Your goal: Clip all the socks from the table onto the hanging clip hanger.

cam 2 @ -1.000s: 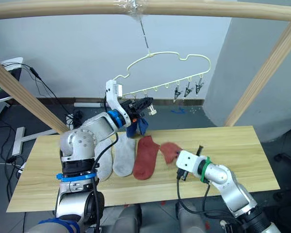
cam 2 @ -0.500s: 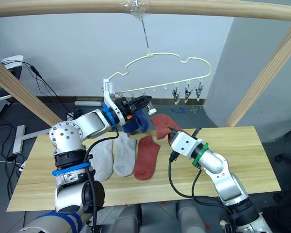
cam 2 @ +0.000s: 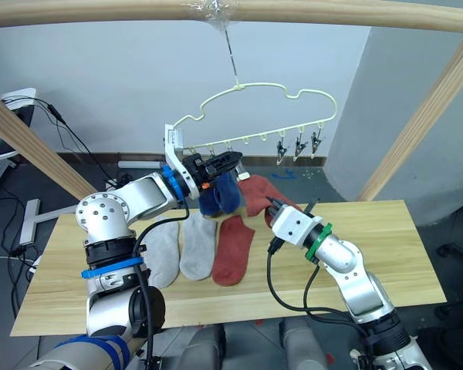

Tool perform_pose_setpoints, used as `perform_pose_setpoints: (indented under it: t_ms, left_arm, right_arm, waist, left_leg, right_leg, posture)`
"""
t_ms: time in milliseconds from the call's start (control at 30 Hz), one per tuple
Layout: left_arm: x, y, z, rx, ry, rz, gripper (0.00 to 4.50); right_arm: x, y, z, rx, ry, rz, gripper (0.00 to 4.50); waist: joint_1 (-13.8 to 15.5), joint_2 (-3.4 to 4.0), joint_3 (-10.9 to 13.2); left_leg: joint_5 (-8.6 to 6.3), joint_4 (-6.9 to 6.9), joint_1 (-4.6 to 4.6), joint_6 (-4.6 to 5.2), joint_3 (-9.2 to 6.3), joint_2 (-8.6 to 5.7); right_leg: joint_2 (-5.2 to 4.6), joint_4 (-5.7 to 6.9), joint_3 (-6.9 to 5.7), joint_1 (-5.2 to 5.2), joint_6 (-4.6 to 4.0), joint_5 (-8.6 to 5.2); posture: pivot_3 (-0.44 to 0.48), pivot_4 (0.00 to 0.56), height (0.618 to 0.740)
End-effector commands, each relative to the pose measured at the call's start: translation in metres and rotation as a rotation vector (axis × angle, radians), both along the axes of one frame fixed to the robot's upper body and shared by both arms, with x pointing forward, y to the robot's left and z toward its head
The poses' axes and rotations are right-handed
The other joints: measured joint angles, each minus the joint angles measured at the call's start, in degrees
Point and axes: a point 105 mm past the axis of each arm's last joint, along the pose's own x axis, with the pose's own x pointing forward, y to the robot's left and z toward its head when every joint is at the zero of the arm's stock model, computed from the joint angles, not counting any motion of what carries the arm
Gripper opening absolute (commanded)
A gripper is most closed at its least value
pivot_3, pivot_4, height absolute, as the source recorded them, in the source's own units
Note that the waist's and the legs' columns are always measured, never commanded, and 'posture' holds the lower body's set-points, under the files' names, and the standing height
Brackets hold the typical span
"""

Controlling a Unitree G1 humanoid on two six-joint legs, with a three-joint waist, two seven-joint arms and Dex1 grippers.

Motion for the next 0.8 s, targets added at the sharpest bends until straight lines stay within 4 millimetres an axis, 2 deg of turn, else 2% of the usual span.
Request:
perform_pose_setpoints:
  t_ms: [33, 367, 400, 633, 800]
  left_arm:
    - [-0.006, -0.004, 0.009, -0.005, -0.041, -0.021, 0.13]
    - [-0.014, -0.006, 0.015, -0.006, -0.091, -0.058, 0.13]
    - [-0.014, -0.006, 0.015, -0.008, -0.092, -0.058, 0.85]
    - [-0.022, -0.004, 0.019, -0.032, -0.1, -0.094, 2.99]
    - [-0.036, 0.015, 0.02, -0.017, -0.101, -0.104, 4.48]
  right_arm:
    - [-0.001, 0.004, 0.015, 0.035, -0.034, 0.023, 0.04]
    - [0.002, 0.006, 0.021, 0.059, -0.031, 0.019, 0.04]
    - [0.002, 0.006, 0.021, 0.059, -0.03, 0.019, 0.0]
    - [0.003, 0.006, 0.021, 0.053, -0.027, 0.017, 0.0]
    - [0.01, 0.006, 0.018, 0.075, -0.001, 0.004, 0.0]
  waist:
    - [0.01, 0.0, 0.0]
    - [0.01, 0.0, 0.0]
    - [0.01, 0.0, 0.0]
    - [0.03, 0.0, 0.0]
    - [-0.09, 0.0, 0.0]
  left_leg:
    - [0.0, 0.0, 0.0, 0.0, 0.0, 0.0]
    - [0.0, 0.0, -0.01, 0.0, 0.0, 0.0]
    - [0.0, 0.0, -0.01, 0.0, -0.01, 0.0]
    - [0.0, 0.0, -0.02, 0.0, 0.0, 0.0]
    - [0.0, -0.01, -0.01, 0.0, 0.0, 0.02]
  right_leg:
    - [0.0, 0.0, 0.0, 0.0, 0.0, 0.0]
    - [0.0, 0.01, 0.0, -0.01, 0.0, 0.0]
    - [0.0, 0.01, 0.0, -0.01, 0.0, 0.0]
    - [0.0, 0.01, 0.0, -0.02, 0.0, 0.0]
    - [0.01, 0.06, 0.01, -0.06, 0.0, 0.0]
  posture:
    - [-0.037, 0.244, 0.74]
    - [-0.035, 0.247, 0.74]
    - [-0.035, 0.247, 0.74]
    - [-0.029, 0.25, 0.74]
    - [-0.017, 0.249, 0.74]
